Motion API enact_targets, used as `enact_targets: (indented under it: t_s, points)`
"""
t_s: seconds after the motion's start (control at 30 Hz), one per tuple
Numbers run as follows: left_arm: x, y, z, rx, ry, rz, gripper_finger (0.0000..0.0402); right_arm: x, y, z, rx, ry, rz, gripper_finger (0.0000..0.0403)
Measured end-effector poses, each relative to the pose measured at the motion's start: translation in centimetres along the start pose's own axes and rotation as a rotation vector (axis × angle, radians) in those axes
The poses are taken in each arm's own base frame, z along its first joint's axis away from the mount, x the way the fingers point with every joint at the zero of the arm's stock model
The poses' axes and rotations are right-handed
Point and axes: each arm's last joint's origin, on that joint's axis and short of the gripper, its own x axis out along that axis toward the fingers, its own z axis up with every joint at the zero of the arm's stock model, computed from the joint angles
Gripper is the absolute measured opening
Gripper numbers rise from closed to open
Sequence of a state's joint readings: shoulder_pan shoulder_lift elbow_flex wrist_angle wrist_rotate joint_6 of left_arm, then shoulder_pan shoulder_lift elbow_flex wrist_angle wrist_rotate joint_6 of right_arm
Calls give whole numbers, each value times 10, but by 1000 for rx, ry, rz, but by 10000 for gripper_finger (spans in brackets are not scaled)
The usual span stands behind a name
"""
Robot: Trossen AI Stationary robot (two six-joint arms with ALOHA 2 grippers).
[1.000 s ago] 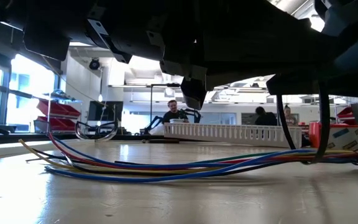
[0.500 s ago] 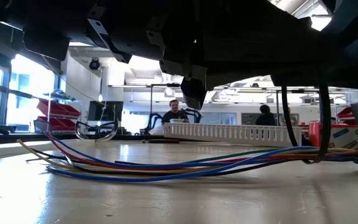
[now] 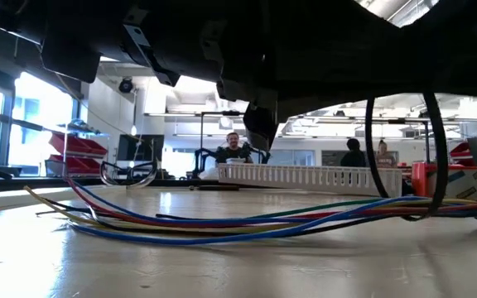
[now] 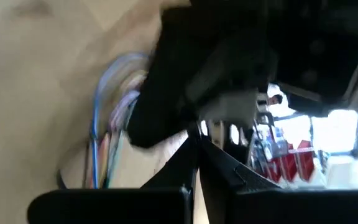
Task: Ziptie cables
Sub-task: Wrap the black zip tie on the cable wires
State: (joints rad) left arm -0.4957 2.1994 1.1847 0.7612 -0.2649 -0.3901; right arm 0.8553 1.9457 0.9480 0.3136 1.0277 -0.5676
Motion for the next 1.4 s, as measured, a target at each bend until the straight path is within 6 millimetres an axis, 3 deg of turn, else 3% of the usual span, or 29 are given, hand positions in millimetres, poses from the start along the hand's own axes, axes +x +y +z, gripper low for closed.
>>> enact_targets:
  t_s: [0.2, 0.37, 0.53, 0.63, 0.8, 1.07, 1.3, 1.4]
  points:
    - [0, 0, -1, 1, 15, -11, 0, 3, 8, 12, -73, -10, 1, 0]
    - [-1, 1, -4, 6, 35, -3, 0, 10, 23, 10, -136, 8, 4, 0]
    - [-1, 2, -5, 11, 42, 15, 0, 9, 25, 8, -97, 14, 13, 6]
    - [0, 2, -4, 10, 35, 16, 0, 7, 24, 9, -74, 6, 18, 32]
    - [-1, -2, -3, 36, 17, 26, 0, -7, 21, 13, -14, -7, 25, 114]
    - [-5, -11, -8, 75, -6, 98, 0, -42, 3, 16, 373, -10, 82, 226]
    - [-2, -12, -21, 84, -31, 159, 0, -57, -10, 13, 757, 35, 183, 239]
    - [7, -8, -30, 95, -21, 201, 0, -52, -12, 14, 973, 73, 274, 238]
